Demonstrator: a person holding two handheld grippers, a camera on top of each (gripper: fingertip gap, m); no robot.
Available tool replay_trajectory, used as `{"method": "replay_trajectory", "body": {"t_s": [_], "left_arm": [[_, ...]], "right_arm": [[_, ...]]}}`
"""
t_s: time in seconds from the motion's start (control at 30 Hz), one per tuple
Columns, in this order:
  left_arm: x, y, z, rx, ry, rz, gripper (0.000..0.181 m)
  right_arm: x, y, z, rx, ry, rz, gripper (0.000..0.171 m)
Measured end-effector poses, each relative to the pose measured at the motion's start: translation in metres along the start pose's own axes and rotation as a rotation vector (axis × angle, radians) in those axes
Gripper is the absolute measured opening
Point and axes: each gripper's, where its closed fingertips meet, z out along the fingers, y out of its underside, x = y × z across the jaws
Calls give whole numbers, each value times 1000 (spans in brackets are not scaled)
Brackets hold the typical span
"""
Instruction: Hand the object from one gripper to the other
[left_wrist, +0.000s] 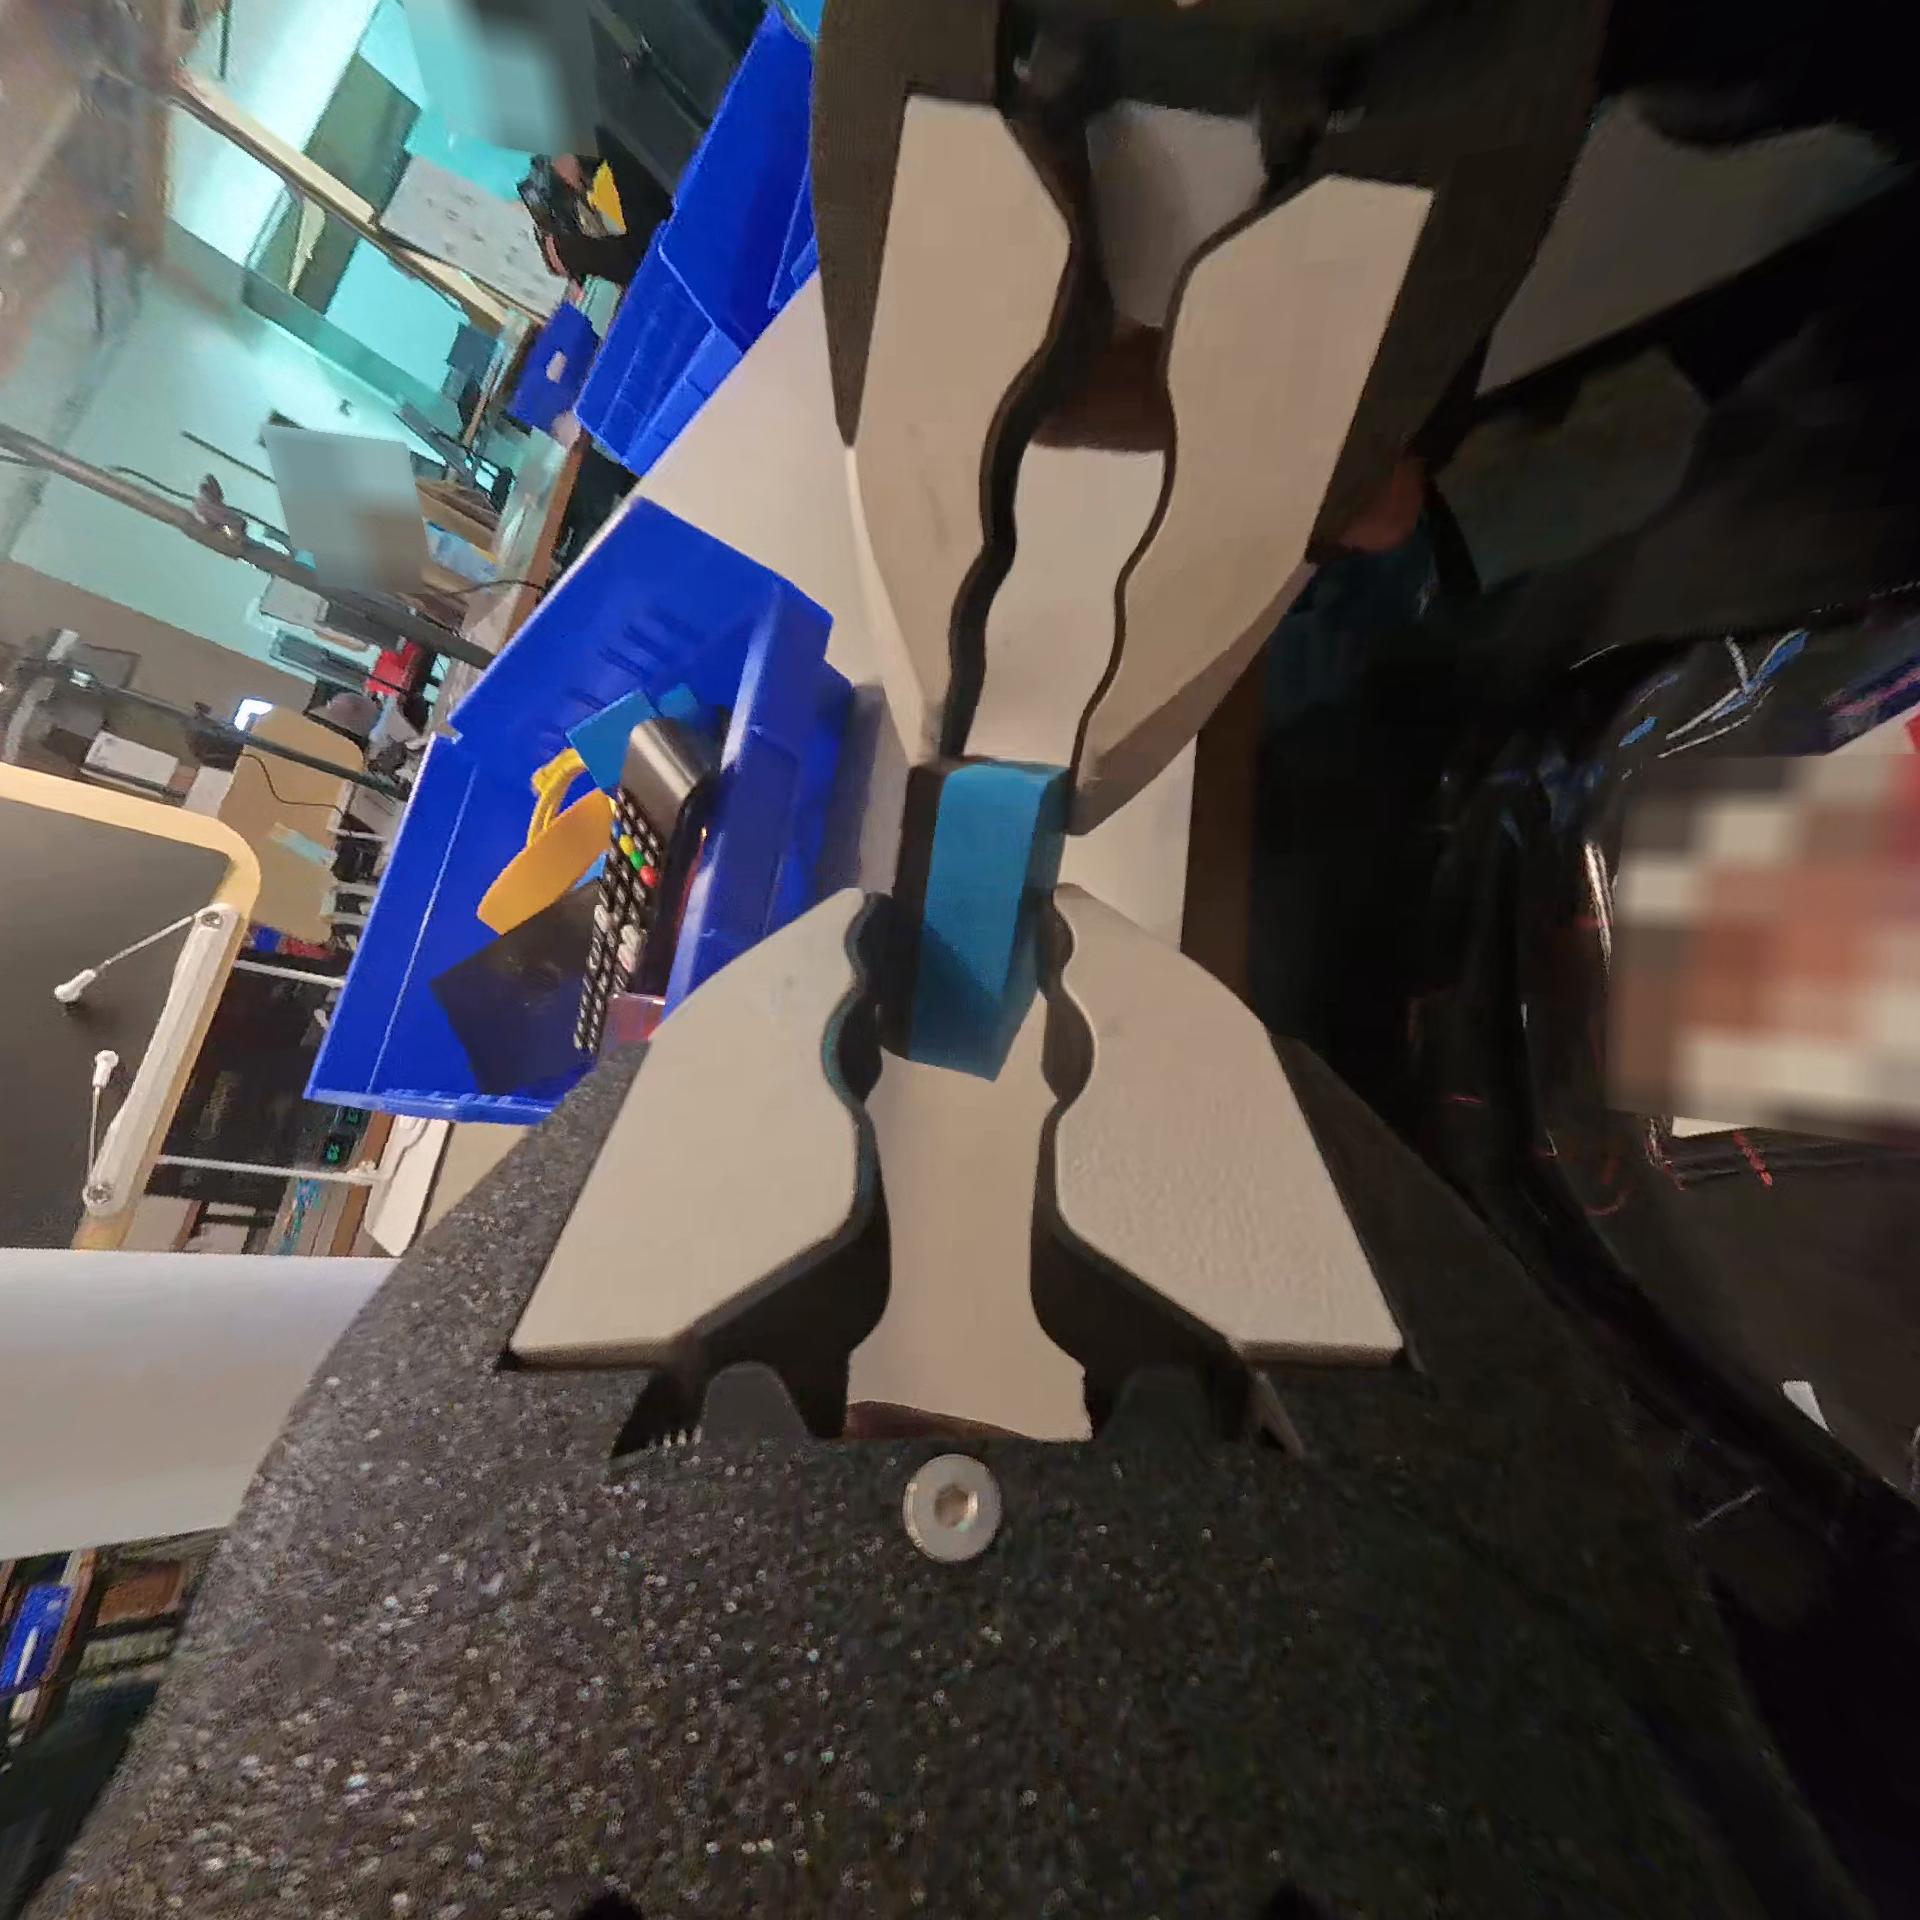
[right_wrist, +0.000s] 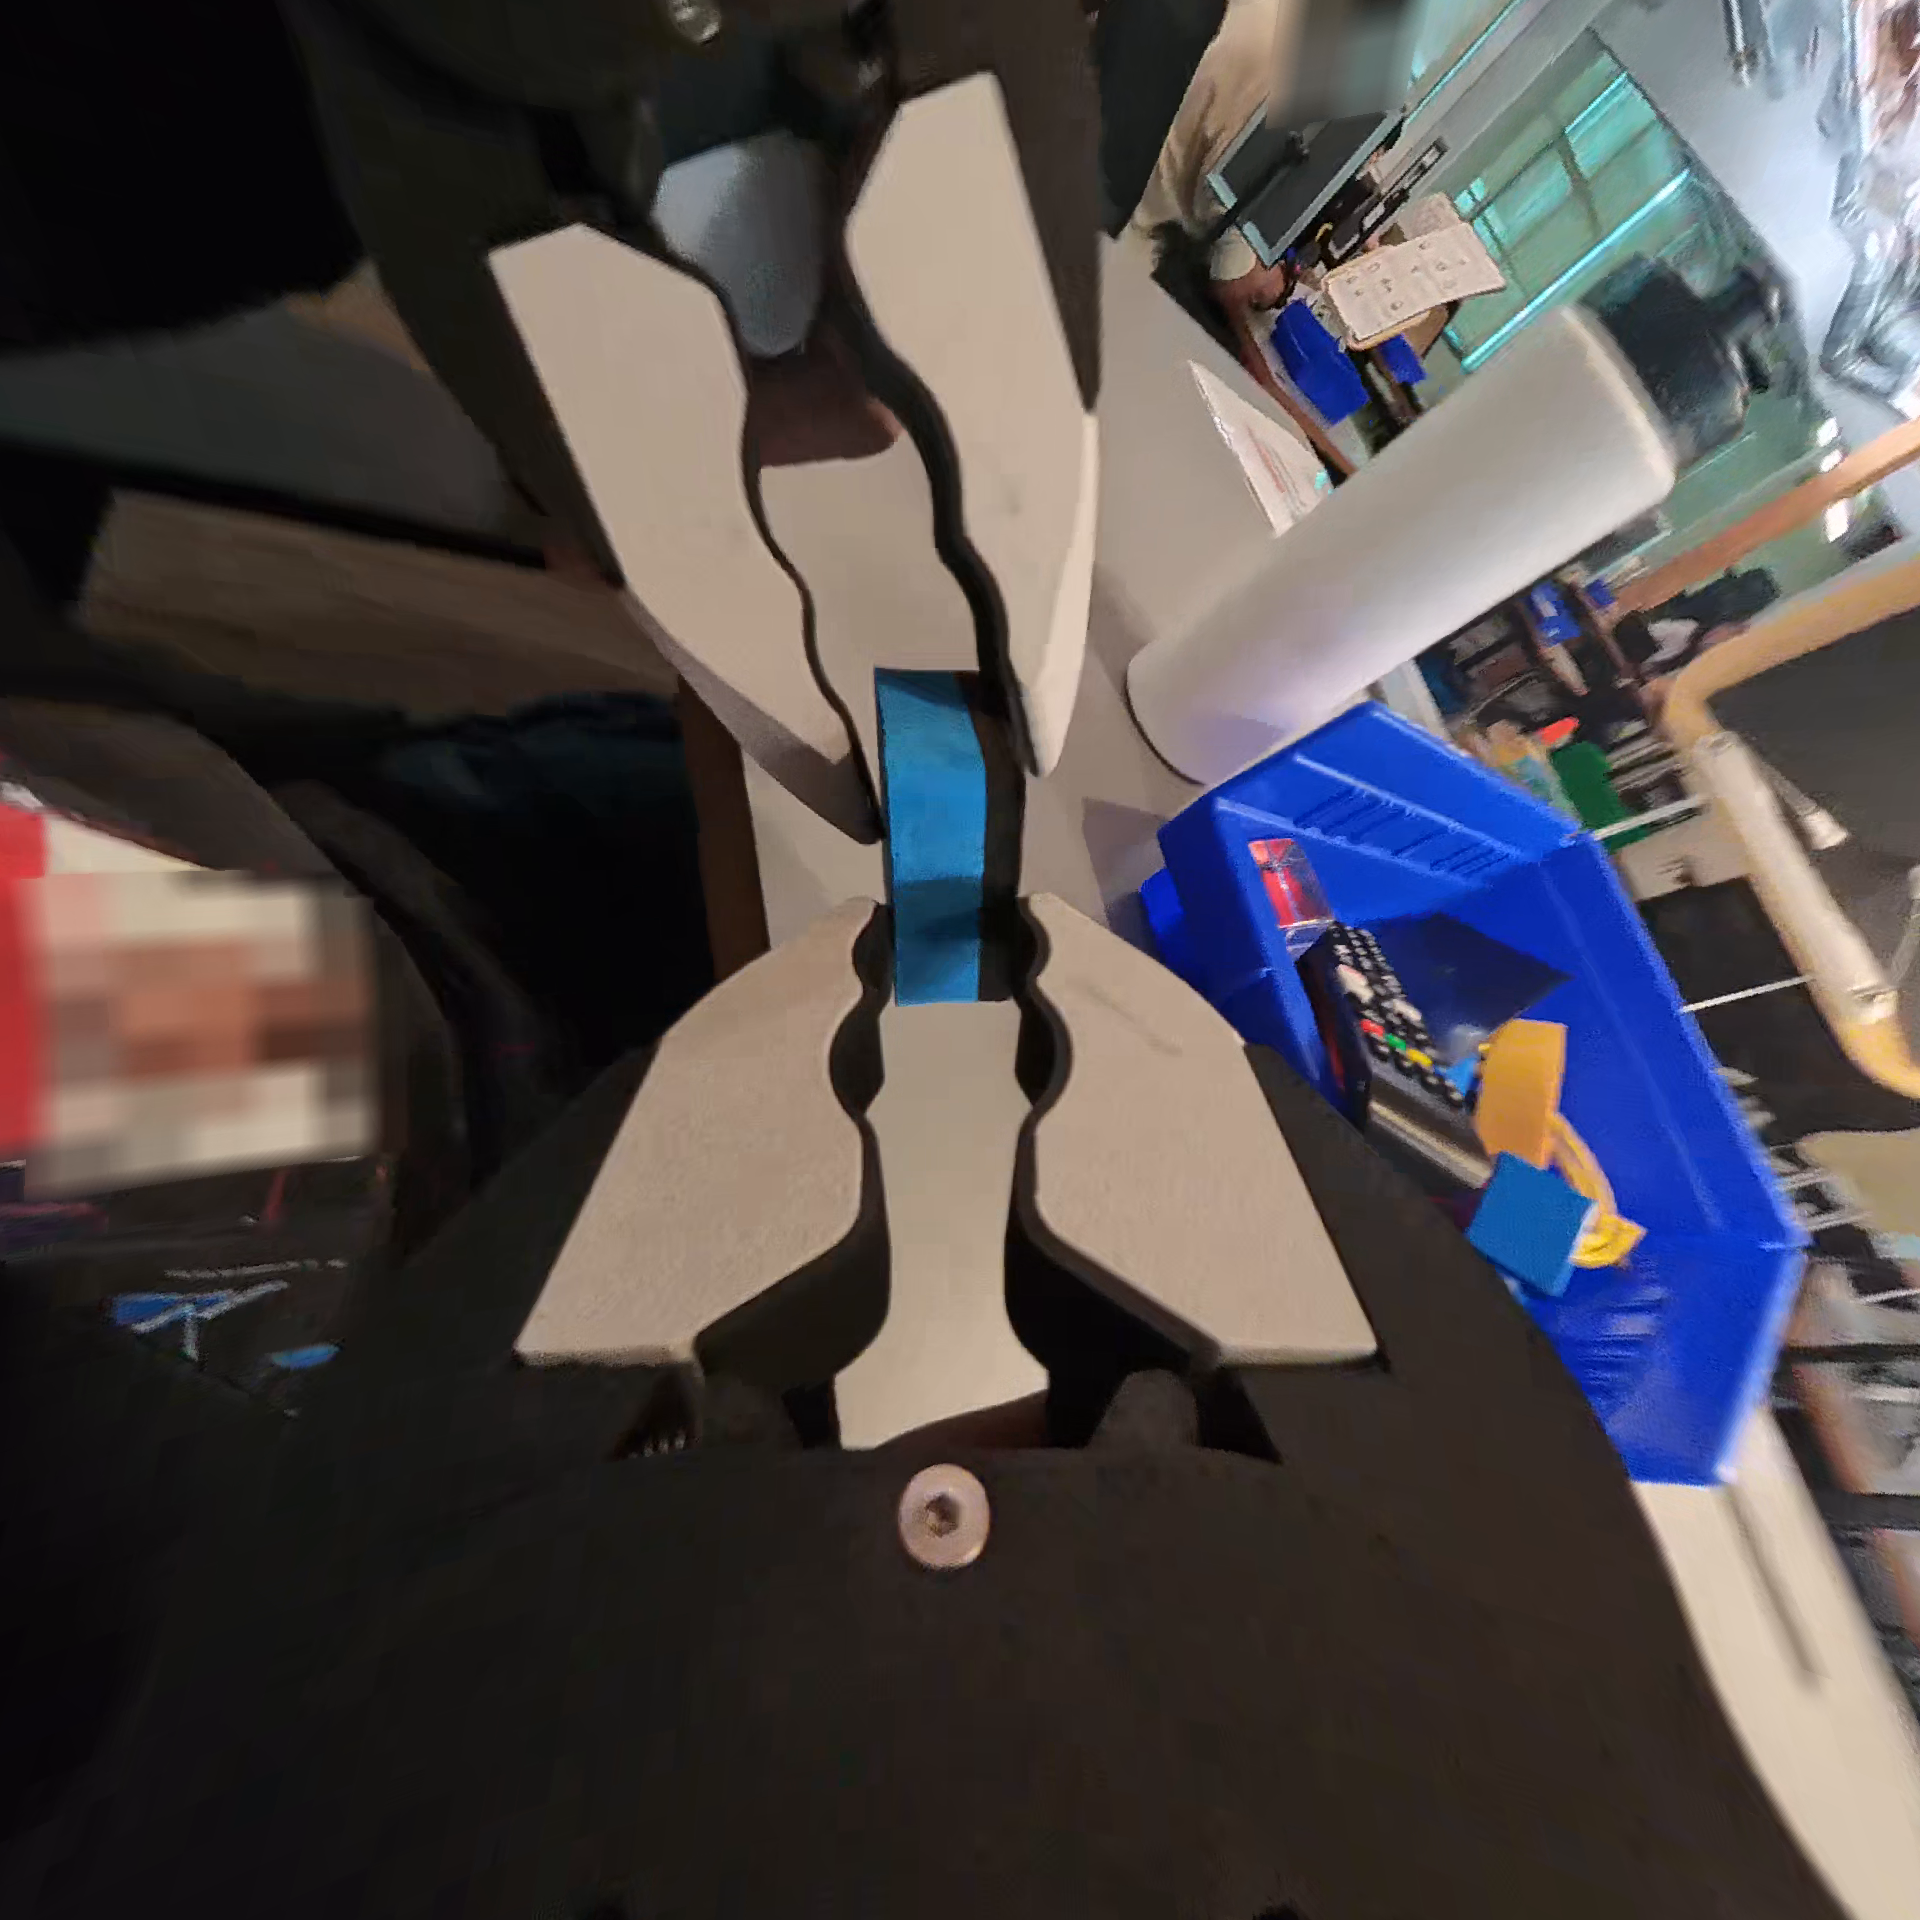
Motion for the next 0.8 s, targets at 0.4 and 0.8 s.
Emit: {"method": "replay_trajectory", "body": {"t_s": [0.4,0.8], "left_arm": [[-59,-1,2,355,-15,-1052,25],[-40,-23,19,619,402,-1809,26]], "right_arm": [[48,-17,-12,41,770,-759,46],[57,-7,2,-37,953,-841,42]]}}
